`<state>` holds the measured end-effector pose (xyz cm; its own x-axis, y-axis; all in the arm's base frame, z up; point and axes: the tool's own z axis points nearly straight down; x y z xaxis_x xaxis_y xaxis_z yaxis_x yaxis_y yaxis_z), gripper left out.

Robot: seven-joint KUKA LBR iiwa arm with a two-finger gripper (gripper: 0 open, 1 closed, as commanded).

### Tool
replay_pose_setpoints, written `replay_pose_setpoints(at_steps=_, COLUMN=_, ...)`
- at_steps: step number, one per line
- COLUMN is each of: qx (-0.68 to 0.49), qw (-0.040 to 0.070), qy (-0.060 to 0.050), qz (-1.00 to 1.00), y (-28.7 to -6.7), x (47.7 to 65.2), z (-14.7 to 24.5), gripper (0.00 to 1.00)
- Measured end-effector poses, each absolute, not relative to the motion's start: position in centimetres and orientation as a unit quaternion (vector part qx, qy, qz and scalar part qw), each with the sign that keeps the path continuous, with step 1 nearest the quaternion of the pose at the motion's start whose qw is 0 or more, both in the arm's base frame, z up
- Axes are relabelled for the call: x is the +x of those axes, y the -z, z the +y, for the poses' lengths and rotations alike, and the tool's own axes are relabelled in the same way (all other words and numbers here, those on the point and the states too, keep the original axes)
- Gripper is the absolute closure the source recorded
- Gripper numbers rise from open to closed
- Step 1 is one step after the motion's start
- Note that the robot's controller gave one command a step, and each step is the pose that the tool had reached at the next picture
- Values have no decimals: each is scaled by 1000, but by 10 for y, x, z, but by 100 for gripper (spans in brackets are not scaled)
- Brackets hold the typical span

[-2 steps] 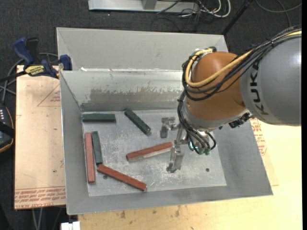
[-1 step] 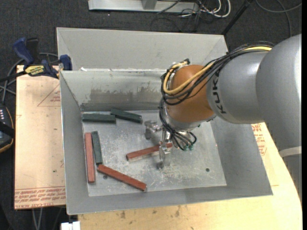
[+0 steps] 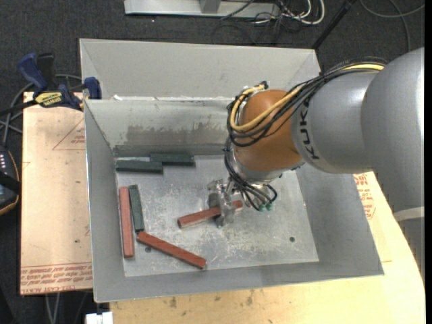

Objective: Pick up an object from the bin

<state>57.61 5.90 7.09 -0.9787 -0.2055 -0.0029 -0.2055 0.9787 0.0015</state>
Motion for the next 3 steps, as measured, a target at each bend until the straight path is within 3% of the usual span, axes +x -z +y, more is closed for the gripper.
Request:
replay_pose_setpoints(at_steps=1, qx=-326, qw=5, qy=0, qz=945, y=-207, x=624, z=82, gripper=100)
replay_pose_setpoints(at_steps=2, qx=-326, qw=2, qy=-1, qz=946, y=-204, x=623, z=82, gripper=0)
replay_pose_setpoints(at_steps=3, qx=-470, qw=-2, qy=-2, qz=883, y=-73, x=606, z=117, gripper=0)
